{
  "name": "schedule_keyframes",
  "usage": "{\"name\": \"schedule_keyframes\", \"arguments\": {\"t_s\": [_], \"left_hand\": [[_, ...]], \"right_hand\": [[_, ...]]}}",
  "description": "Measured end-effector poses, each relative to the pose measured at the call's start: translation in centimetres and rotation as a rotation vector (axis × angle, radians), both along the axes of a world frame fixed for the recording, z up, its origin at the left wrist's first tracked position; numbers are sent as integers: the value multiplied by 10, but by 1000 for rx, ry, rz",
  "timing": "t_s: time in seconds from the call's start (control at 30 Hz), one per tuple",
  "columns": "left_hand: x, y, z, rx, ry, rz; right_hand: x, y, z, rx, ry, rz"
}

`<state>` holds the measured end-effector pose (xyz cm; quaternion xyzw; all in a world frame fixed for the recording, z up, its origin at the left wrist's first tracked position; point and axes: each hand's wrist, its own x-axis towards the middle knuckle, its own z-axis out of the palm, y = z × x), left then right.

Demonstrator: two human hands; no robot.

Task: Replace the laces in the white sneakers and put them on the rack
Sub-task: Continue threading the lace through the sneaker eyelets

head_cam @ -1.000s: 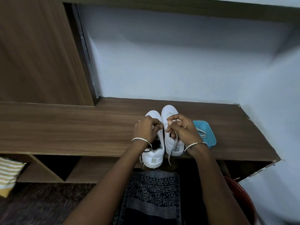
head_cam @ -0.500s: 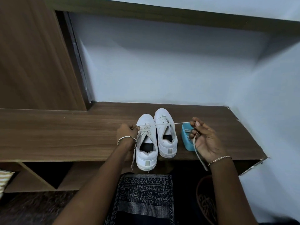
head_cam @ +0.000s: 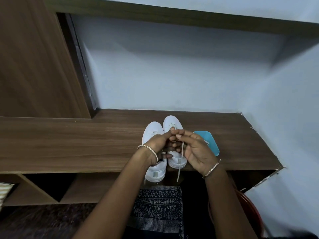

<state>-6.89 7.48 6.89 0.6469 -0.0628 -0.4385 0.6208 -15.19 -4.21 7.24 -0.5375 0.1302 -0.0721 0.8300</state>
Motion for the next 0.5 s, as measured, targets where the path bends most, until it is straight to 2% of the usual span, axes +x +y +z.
{"name": "schedule_keyframes", "arguments": {"t_s": [0.17, 0.27, 0.5], "left_hand": [[5, 2, -10, -84, 188, 37], [10, 3, -12, -227, 234, 188], [31, 2, -12, -236, -9, 541]], "right_hand": [[-5, 0, -3, -33, 27, 32], [-7, -1, -5, -76, 74, 28], [-14, -15, -13, -122, 152, -68]]}}
